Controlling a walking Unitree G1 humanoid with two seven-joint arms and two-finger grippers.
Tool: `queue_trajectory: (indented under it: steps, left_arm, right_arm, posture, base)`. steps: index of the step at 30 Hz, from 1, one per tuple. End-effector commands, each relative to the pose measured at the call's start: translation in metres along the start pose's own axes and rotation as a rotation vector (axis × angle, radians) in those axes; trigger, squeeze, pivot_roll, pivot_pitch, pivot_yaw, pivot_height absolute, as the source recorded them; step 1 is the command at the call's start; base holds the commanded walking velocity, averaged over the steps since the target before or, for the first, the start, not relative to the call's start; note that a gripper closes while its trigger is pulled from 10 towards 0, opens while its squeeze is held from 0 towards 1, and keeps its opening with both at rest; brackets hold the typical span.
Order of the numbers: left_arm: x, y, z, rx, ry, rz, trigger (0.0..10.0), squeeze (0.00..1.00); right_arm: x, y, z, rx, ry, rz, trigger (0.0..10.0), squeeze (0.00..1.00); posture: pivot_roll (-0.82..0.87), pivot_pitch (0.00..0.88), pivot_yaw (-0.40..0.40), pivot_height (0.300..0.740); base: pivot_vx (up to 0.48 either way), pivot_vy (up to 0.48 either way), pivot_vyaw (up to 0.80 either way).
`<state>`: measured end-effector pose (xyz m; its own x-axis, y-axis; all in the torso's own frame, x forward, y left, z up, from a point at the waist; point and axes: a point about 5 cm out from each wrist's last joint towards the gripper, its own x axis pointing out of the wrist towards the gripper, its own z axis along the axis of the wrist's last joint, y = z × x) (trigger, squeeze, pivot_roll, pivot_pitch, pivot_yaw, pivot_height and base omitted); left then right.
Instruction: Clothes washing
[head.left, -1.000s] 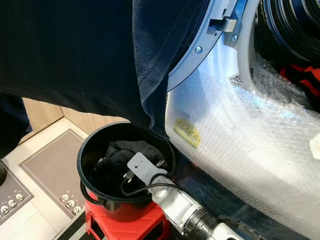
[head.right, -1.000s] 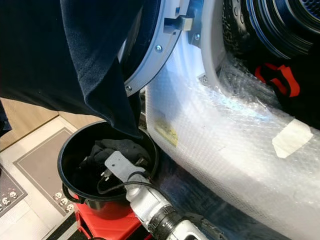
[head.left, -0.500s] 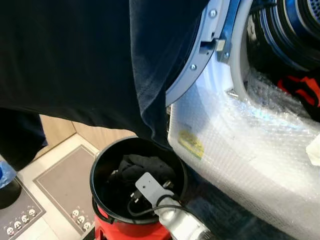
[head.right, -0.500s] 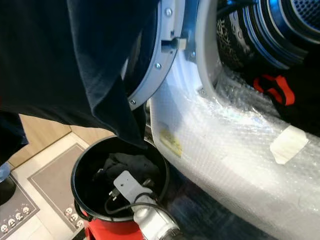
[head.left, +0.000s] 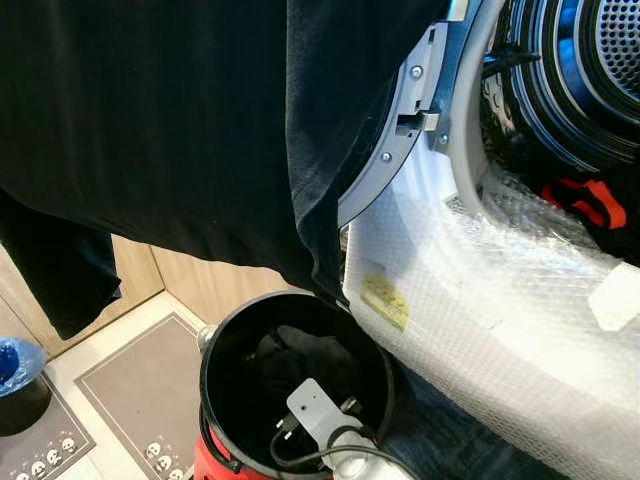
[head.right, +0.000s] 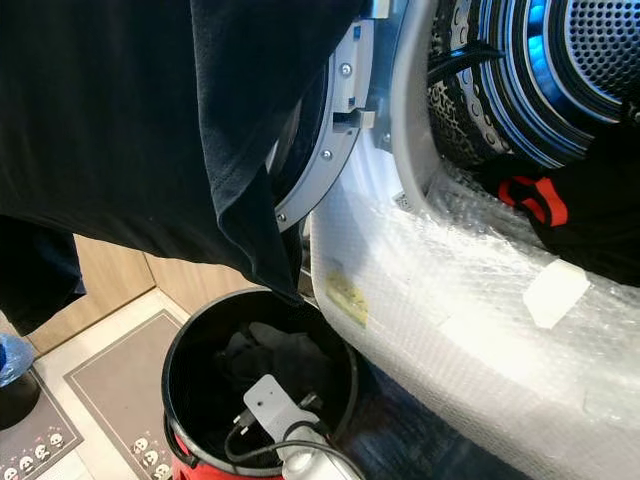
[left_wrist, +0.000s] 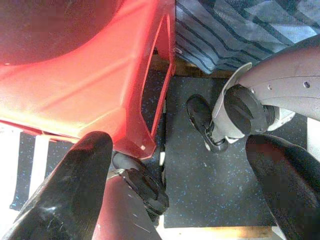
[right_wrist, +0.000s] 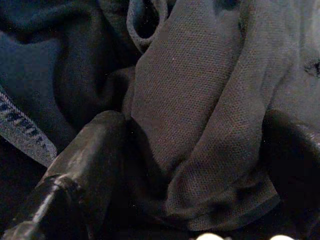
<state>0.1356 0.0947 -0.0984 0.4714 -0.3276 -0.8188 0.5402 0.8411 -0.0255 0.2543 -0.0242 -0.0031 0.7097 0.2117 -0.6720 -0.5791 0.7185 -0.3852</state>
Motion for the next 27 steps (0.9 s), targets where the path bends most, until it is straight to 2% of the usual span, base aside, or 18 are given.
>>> queue_trajectory:
  steps: [1, 27]
  left_arm:
    - [-0.0163, -0.0218, -0.0605, -0.065, 0.234, -0.057, 10.0, 0.00]
    - [-0.0163, -0.0218, -0.0605, -0.065, 0.234, -0.057, 10.0, 0.00]
  right_arm:
    - [-0.0557, 0.0725, 0.1793, -0.048, -0.327, 0.197, 10.0, 0.00]
    - [-0.0557, 0.0725, 0.1793, -0.048, -0.327, 0.197, 10.0, 0.00]
  posture:
    - [0.07, 0.247, -0.122, 0.740]
    - [0.07, 0.247, -0.122, 0.740]
  base:
    - [0.000, 0.000, 0.00]
    - [0.000, 0.000, 0.00]
